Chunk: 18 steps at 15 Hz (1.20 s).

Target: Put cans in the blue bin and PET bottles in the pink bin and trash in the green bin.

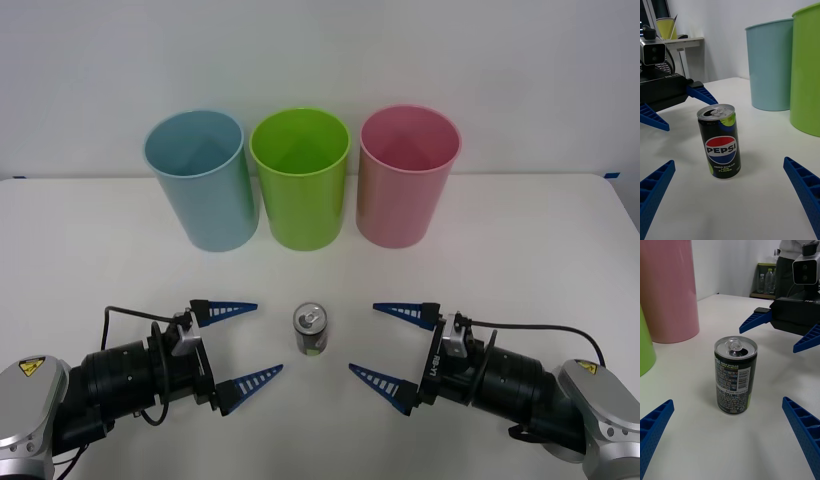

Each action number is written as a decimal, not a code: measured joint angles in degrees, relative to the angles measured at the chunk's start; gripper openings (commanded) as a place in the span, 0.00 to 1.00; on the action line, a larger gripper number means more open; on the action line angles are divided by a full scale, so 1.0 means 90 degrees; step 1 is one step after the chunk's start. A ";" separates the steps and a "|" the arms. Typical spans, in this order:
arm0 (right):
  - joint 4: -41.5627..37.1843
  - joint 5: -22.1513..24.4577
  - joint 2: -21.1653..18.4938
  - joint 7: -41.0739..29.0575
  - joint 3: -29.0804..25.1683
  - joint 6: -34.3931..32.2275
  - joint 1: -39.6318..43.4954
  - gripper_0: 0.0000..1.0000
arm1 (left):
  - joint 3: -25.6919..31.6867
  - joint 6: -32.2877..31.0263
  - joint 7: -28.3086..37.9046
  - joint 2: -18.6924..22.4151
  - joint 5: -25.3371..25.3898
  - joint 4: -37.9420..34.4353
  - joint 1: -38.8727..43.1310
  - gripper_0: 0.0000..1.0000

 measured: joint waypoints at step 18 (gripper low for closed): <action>0.0000 0.0000 0.0000 0.0000 0.0000 0.0000 0.0000 1.00 | 0.0000 0.0000 0.0000 0.0000 0.0000 0.0000 0.0000 1.00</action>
